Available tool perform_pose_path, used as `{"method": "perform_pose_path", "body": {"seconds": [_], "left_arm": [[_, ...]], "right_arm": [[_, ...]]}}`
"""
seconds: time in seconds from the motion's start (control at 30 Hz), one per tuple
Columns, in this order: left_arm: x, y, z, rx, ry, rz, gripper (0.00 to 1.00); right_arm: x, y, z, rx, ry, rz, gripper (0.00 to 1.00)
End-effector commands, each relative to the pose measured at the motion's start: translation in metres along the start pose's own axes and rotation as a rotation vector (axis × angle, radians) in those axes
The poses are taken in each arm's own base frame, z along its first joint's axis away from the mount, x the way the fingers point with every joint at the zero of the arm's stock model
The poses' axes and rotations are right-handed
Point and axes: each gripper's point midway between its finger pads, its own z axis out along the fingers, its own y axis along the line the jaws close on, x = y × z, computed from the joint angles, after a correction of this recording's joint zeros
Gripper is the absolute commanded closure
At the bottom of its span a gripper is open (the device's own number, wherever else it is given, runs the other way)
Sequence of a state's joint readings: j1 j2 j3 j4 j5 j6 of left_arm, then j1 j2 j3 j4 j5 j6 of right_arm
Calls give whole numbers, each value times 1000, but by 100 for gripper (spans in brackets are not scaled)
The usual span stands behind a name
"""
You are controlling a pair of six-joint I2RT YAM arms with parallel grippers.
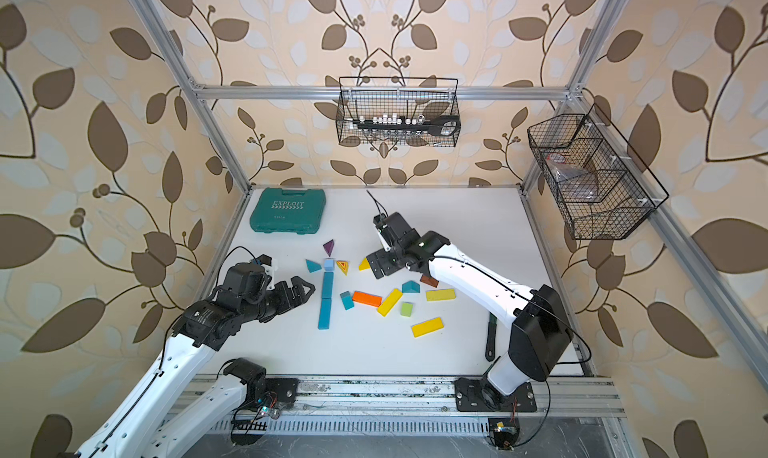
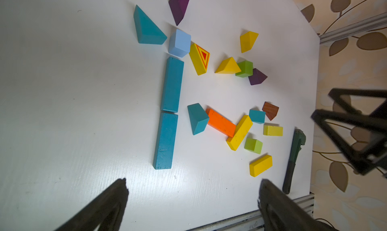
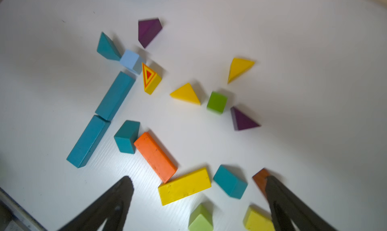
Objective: Assemble a small pinwheel with building blocks
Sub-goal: Assemble the building block at the center of the board.
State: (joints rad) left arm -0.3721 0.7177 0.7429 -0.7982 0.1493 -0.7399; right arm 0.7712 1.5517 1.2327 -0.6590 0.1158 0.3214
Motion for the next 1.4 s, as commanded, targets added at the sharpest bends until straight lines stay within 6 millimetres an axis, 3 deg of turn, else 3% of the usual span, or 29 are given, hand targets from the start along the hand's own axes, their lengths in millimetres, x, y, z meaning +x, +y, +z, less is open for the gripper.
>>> {"method": "perform_pose_path", "body": {"seconds": [0.0,0.13,0.23,0.5,0.7,1.0,1.1,1.2,1.37], "left_arm": [[-7,4,-13,-48,-27,26,1],[-11,1,-15,-45,-41,41,1],[-18,-6,-20,-40,-43,66,1],[-30,-8,-24,-91,-51,150,1],[-30,-7,-21,-98,-40,161,1],[-28,-8,-22,-79,-49,161,1],[-28,-7,-21,-78,-48,164,1],[-27,-7,-19,-85,-38,162,1],[-27,-6,-18,-86,-34,160,1]], "right_arm": [[54,13,-1,-38,88,258,6],[91,17,9,-54,129,360,14],[100,20,16,-58,141,401,18],[87,39,47,-61,197,381,23],[84,36,72,12,235,407,22],[81,1,92,110,255,480,27],[80,-5,100,121,273,479,34],[78,-5,106,115,276,477,43],[72,-4,111,116,273,457,48]]}}
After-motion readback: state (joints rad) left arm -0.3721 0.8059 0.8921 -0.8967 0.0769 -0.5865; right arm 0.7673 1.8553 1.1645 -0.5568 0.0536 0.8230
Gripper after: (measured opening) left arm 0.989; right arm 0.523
